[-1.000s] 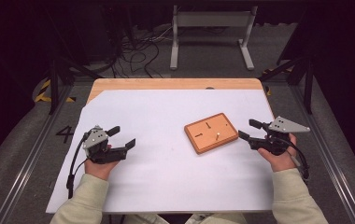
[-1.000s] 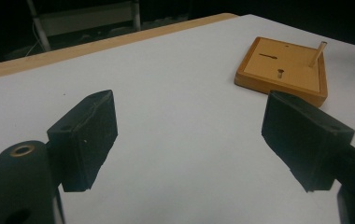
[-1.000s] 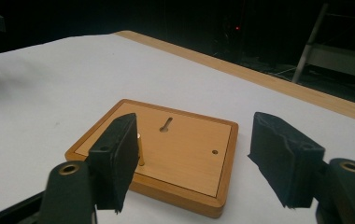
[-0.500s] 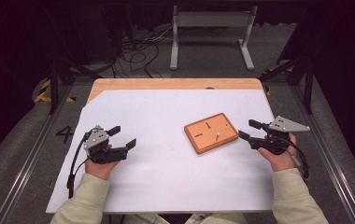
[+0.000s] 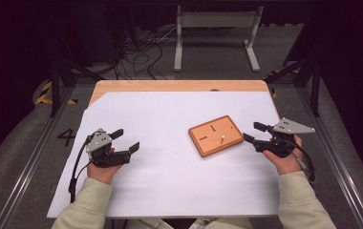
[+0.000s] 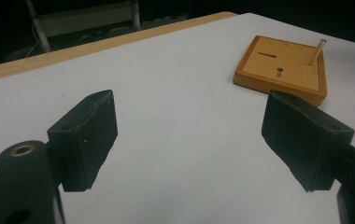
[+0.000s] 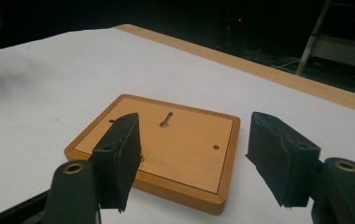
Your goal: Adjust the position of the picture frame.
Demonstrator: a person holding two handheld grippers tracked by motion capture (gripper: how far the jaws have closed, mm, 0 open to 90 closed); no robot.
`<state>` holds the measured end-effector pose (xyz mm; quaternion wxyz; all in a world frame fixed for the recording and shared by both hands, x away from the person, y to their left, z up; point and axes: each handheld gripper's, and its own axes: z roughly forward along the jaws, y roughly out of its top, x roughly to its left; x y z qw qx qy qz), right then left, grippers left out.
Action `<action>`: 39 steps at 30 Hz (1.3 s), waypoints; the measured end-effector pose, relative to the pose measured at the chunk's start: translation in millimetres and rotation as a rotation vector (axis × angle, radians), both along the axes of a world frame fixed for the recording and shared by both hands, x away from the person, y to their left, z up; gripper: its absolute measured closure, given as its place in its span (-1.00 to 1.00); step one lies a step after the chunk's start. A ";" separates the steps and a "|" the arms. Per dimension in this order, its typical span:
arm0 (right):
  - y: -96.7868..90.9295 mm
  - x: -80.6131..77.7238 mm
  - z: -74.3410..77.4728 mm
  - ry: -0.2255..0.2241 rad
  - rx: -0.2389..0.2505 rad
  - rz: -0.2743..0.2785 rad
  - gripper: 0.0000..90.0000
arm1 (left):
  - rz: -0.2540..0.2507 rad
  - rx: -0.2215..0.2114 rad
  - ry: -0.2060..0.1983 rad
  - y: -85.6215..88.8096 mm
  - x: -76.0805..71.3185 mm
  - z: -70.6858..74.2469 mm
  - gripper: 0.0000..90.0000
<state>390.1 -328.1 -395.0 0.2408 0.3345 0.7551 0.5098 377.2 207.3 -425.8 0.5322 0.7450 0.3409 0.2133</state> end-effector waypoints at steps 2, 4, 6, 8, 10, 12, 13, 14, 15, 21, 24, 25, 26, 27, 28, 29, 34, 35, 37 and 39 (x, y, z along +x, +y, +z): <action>1.1 2.2 0.4 0.006 0.003 -0.001 -0.23 | 0.001 0.001 0.000 -0.6 -0.1 -0.3 -0.58; 1.7 3.3 0.8 0.007 0.011 -0.002 -0.23 | 0.001 0.009 0.003 -0.8 -0.3 -0.2 -0.58; 2.1 5.9 2.9 0.013 0.017 -0.005 -0.23 | 0.002 0.012 0.001 -0.9 -0.1 -0.3 -0.58; 2.9 8.2 5.1 0.013 0.010 -0.007 -0.23 | 0.003 0.012 0.001 -0.9 -0.1 -0.3 -0.58; 3.5 11.0 7.3 0.016 0.005 -0.009 -0.23 | 0.005 0.013 0.000 -0.9 -0.2 -0.2 -0.58; 3.9 14.0 9.4 0.016 0.007 -0.010 -0.23 | 0.004 0.013 0.000 -1.0 -0.1 -0.5 -0.58; 4.1 15.3 10.4 0.022 0.004 -0.013 -0.24 | 0.004 0.014 0.000 -1.0 -0.1 -0.5 -0.58; 4.2 16.3 11.1 0.021 0.001 -0.013 -0.24 | 0.005 0.012 -0.002 -1.3 0.0 -0.9 -0.58; 4.4 17.3 12.0 0.022 -0.001 -0.014 -0.24 | 0.005 0.013 -0.001 -1.3 0.1 -0.9 -0.58; 8.8 25.8 17.6 0.031 -0.009 -0.013 -0.24 | 0.006 0.014 -0.001 -1.9 0.1 -1.3 -0.58; 11.4 30.0 20.7 0.037 -0.034 -0.019 -0.03 | 0.006 0.014 0.002 -1.8 0.1 -1.3 -0.58; 11.7 32.5 22.1 0.047 -0.048 -0.019 0.28 | 0.006 0.015 0.002 -2.0 0.1 -1.4 -0.58; 11.7 34.7 23.1 0.073 -0.065 -0.020 0.63 | 0.006 0.015 0.003 -2.1 0.2 -1.5 -0.58; 11.6 36.5 23.8 0.092 -0.086 -0.029 0.82 | 0.004 0.020 0.002 -2.0 0.3 -1.5 -0.58; 11.9 38.7 24.8 0.114 -0.104 -0.041 0.92 | 0.004 0.021 0.003 -2.1 0.3 -1.7 -0.58; 12.2 40.8 25.7 0.126 -0.112 -0.043 1.00 | 0.004 0.023 0.004 -2.1 0.3 -1.6 -0.58; 15.3 51.1 30.0 0.197 -0.148 -0.094 1.00 | 0.005 0.025 0.001 -1.7 0.5 -1.7 -0.58; 15.6 52.5 30.6 0.204 -0.152 -0.098 1.00 | 0.005 0.026 0.001 -1.8 0.5 -1.7 -0.58; 17.0 57.9 32.2 0.227 -0.173 -0.106 1.00 | 0.006 0.026 0.002 -1.9 0.6 -1.8 -0.58; 18.5 64.2 32.8 0.267 -0.187 -0.111 1.00 | 0.007 0.025 0.008 -2.3 0.5 -2.1 -0.58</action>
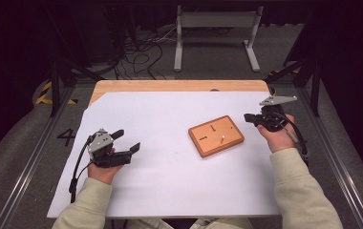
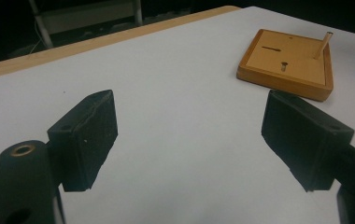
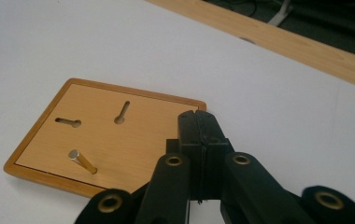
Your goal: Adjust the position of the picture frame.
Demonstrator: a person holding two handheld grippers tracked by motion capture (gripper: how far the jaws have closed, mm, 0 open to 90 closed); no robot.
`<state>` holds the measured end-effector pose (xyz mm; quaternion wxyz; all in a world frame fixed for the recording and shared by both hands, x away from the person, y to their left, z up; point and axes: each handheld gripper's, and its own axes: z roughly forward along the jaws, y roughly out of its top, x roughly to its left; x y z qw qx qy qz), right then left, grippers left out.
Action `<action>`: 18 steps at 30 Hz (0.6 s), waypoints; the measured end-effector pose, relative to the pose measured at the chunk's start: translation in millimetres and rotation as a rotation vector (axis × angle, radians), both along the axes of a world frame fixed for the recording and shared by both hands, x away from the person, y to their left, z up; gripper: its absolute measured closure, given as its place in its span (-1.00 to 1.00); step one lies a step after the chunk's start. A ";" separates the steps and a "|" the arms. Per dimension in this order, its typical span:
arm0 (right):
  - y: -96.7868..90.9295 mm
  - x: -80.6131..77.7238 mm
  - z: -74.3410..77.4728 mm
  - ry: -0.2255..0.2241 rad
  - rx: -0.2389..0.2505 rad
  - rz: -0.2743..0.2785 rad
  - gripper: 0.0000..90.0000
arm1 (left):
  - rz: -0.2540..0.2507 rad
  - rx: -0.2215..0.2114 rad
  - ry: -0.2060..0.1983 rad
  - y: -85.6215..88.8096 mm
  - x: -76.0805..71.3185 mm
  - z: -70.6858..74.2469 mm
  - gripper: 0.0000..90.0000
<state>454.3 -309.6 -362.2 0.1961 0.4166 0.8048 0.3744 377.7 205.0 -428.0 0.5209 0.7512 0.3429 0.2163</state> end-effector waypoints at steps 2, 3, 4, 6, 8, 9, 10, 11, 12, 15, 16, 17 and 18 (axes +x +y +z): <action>1.5 7.3 -1.2 0.044 -0.021 -0.006 1.00 | 0.001 0.010 0.003 0.0 0.8 -0.5 -0.58; 2.4 10.6 -2.1 0.065 -0.033 -0.011 1.00 | 0.002 0.010 0.012 -0.4 1.4 -1.4 -0.58; 4.7 16.8 -4.1 0.104 -0.050 -0.016 1.00 | 0.002 0.015 0.012 -0.3 2.0 -1.6 -0.58; 7.3 23.9 -6.0 0.129 -0.071 -0.025 1.00 | 0.004 0.017 0.021 -0.7 2.3 -2.2 -0.58; 9.2 29.3 -7.6 0.136 -0.083 -0.030 1.00 | 0.006 0.025 0.024 -0.5 3.0 -2.5 -0.58; 10.1 32.1 -8.6 0.138 -0.084 -0.033 1.00 | 0.008 0.026 0.027 -0.6 3.1 -2.9 -0.58; 10.8 34.7 -9.9 0.144 -0.090 -0.039 1.00 | 0.013 0.031 0.026 -0.5 3.6 -3.1 -0.58; 11.6 37.9 -11.7 0.150 -0.099 -0.042 1.00 | 0.022 0.039 0.032 -0.4 4.0 -3.7 -0.58; 11.6 37.9 -11.7 0.150 -0.099 -0.042 1.00 | 0.022 0.039 0.032 -0.4 4.0 -3.7 -0.57; 13.6 44.3 -18.0 0.159 -0.120 -0.053 1.00 | 0.025 0.040 0.039 -0.3 4.6 -4.3 -0.57; 13.9 46.1 -20.4 0.162 -0.126 -0.056 1.00 | 0.026 0.040 0.040 -0.2 5.0 -4.5 -0.57; 13.9 47.9 -23.0 0.168 -0.130 -0.057 1.00 | 0.026 0.043 0.041 -0.2 5.2 -4.6 -0.57; 13.8 49.8 -25.7 0.177 -0.133 -0.063 1.00 | 0.027 0.044 0.044 -0.7 5.2 -5.0 -0.57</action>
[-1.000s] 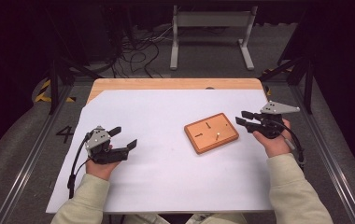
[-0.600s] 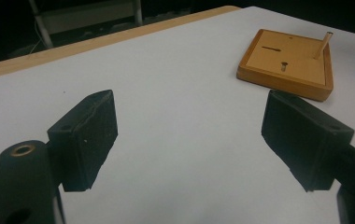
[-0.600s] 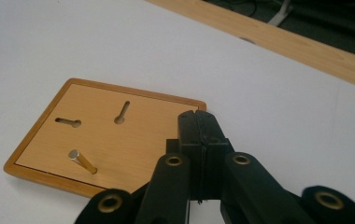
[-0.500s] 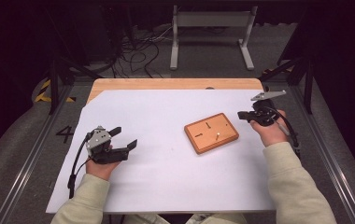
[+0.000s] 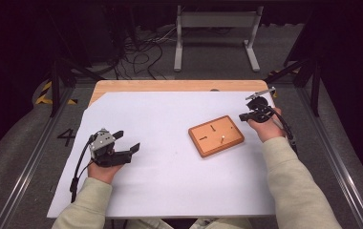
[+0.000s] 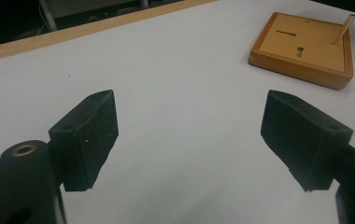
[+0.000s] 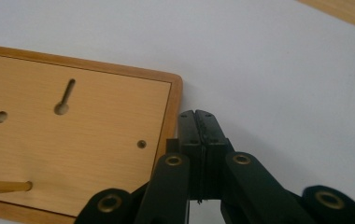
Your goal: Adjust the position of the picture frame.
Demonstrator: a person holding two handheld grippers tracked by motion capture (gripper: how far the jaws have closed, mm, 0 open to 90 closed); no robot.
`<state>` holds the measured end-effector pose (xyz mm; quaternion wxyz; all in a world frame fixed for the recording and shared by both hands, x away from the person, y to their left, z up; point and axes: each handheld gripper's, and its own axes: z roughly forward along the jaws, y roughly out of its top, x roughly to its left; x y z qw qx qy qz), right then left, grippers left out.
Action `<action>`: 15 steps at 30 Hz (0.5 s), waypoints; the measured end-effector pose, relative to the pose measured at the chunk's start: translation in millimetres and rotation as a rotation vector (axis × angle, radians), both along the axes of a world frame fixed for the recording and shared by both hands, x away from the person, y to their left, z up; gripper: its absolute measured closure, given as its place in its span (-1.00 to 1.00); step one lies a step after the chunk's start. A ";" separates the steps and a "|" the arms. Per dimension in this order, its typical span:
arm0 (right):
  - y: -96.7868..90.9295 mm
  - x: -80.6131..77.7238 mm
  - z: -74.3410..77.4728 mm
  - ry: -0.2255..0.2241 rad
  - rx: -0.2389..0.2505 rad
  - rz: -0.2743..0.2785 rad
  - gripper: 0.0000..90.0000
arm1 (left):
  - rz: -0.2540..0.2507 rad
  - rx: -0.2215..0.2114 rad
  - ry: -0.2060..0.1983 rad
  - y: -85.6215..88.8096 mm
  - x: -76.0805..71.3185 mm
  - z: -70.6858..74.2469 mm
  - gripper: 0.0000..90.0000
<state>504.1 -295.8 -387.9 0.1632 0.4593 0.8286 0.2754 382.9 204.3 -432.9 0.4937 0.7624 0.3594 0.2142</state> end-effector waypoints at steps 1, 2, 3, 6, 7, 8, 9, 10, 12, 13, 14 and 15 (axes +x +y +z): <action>-0.5 3.0 -4.7 0.014 0.001 -0.006 1.00 | -0.001 0.005 -0.001 -0.2 0.2 -0.2 -0.57; -0.5 4.9 -8.0 0.023 0.007 -0.007 1.00 | -0.002 0.006 0.001 -0.6 0.1 -0.3 -0.57; 0.0 6.4 -11.3 0.028 0.009 -0.007 1.00 | -0.002 0.007 0.001 -0.8 0.1 -0.4 -0.57; 3.0 9.3 -20.0 0.018 0.009 0.005 1.00 | -0.001 0.007 0.000 -0.7 0.2 -0.5 -0.57; 3.0 9.3 -20.0 0.018 0.009 0.005 1.00 | -0.001 0.007 0.000 -0.7 0.2 -0.5 -0.57; 3.9 9.9 -22.2 0.021 0.012 0.002 1.00 | -0.001 0.008 0.003 -0.5 0.4 -0.6 -0.57; 4.6 10.9 -25.5 0.026 0.019 0.006 1.00 | -0.001 0.008 0.003 -0.6 0.4 -0.6 -0.57; 5.4 11.3 -27.2 0.032 0.016 0.003 1.00 | -0.002 0.009 0.003 -0.7 0.4 -0.7 -0.57; 7.0 12.1 -30.9 0.048 0.010 0.003 1.00 | -0.002 0.008 0.003 -0.9 0.3 -0.8 -0.57; 7.6 12.4 -32.3 0.057 0.002 0.001 1.00 | 0.000 0.005 0.003 -1.2 0.4 -1.0 -0.57; 8.2 12.7 -33.9 0.064 -0.001 0.003 1.00 | 0.000 0.005 0.003 -1.2 0.4 -1.1 -0.57; 8.7 12.7 -34.5 0.063 -0.005 0.002 1.00 | 0.001 0.006 0.004 -1.1 0.4 -1.1 -0.57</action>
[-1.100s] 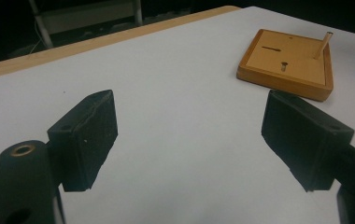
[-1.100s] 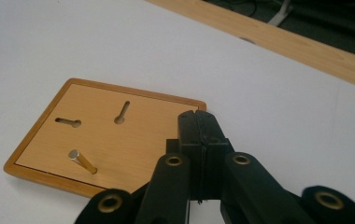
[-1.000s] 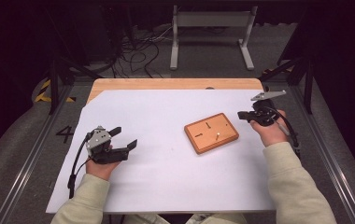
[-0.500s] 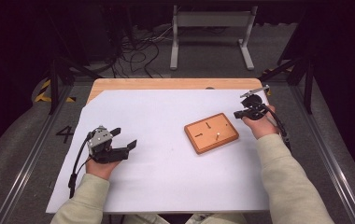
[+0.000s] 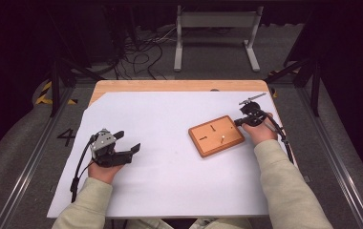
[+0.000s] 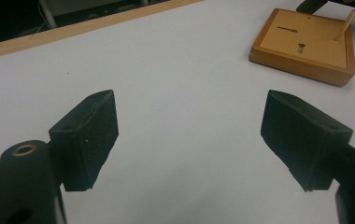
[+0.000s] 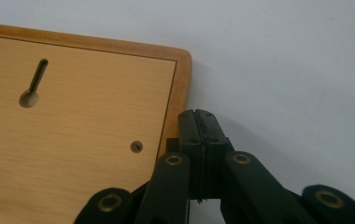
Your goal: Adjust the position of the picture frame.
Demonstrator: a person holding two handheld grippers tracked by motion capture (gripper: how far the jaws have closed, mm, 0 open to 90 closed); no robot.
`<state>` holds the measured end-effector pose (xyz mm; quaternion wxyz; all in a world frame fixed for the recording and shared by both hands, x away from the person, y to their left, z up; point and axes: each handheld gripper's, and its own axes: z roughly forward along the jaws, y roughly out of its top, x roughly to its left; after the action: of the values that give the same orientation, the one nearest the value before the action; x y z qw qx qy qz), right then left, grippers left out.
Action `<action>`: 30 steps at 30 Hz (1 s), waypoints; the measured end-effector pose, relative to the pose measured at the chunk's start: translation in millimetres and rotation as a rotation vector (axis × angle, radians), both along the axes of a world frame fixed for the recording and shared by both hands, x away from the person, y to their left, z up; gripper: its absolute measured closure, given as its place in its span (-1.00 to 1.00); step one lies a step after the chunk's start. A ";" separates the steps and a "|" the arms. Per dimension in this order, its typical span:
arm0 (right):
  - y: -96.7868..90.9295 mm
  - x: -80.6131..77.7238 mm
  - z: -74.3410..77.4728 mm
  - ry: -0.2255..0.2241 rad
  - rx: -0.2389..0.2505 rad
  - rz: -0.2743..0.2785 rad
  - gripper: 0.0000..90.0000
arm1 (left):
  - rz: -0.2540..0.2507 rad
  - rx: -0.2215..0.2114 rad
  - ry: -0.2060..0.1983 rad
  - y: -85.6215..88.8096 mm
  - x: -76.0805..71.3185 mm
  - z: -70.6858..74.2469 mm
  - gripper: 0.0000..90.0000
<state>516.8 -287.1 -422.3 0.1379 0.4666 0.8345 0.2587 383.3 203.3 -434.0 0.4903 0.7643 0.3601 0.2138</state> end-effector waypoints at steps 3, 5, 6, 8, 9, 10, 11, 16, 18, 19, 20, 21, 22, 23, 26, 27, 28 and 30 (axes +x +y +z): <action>-0.9 0.2 -0.8 0.005 0.008 -0.004 1.00 | 0.001 0.002 0.002 -0.1 0.2 -0.2 -0.57; -0.6 -0.1 -0.9 0.005 0.004 -0.001 1.00 | 0.000 0.008 0.001 -0.4 0.5 -0.5 -0.56; -0.3 -0.3 -0.7 0.003 -0.003 0.001 1.00 | -0.001 0.010 0.002 -0.5 0.5 -0.6 -0.56; 0.1 -1.0 -0.5 0.004 -0.008 0.002 1.00 | 0.000 0.010 0.001 -0.8 0.5 -0.7 -0.56; 0.0 -1.4 -0.7 0.004 -0.004 -0.003 1.00 | -0.001 0.009 -0.002 -0.9 0.4 -0.7 -0.56; 0.0 -1.4 -0.7 0.004 -0.004 -0.003 1.00 | -0.001 0.009 -0.002 -0.9 0.4 -0.7 -0.56; -0.2 -2.7 -1.1 0.000 -0.001 -0.006 1.00 | -0.001 0.009 -0.002 -1.0 0.3 -0.6 -0.56; 10.4 -9.8 -4.1 0.029 0.057 0.042 1.00 | -0.001 0.013 -0.004 -1.4 0.2 -0.6 -0.56; 17.2 -13.2 -4.7 0.035 0.065 0.064 1.00 | 0.000 0.009 -0.003 -1.4 0.0 -0.5 -0.56; 20.9 -15.1 -4.7 0.045 0.071 0.072 1.00 | 0.001 0.008 -0.003 -1.2 0.1 -0.5 -0.55; 24.6 -16.9 -4.8 0.051 0.074 0.085 1.00 | 0.000 0.009 -0.002 -1.1 0.3 -0.6 -0.55; 28.9 -19.2 -4.7 0.057 0.074 0.097 1.00 | 0.001 0.009 -0.003 -1.3 0.3 -0.7 -0.55; 33.4 -21.7 -4.5 0.061 0.074 0.110 1.00 | 0.000 0.009 -0.002 -1.3 0.1 -0.6 -0.55; 38.9 -25.0 -4.4 0.067 0.075 0.130 1.00 | 0.000 0.008 -0.002 -1.4 0.0 -0.5 -0.55; 52.9 -33.5 -4.0 0.080 0.077 0.187 1.00 | 0.000 0.009 -0.002 -1.6 0.1 -0.4 -0.55; 56.0 -35.5 -3.6 0.083 0.078 0.201 1.00 | 0.000 0.009 -0.003 -1.6 0.0 -0.3 -0.55; 59.7 -37.4 -2.8 0.081 0.069 0.218 1.00 | 0.000 0.010 -0.004 -1.6 -0.2 -0.1 -0.55; 65.8 -38.6 1.4 0.060 0.033 0.230 1.00 | 0.000 0.011 -0.004 -1.8 -0.2 -0.2 -0.55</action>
<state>478.3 -221.4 -421.0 0.0745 0.3775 0.8819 0.2724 383.1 201.5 -434.2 0.4870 0.7665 0.3581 0.2172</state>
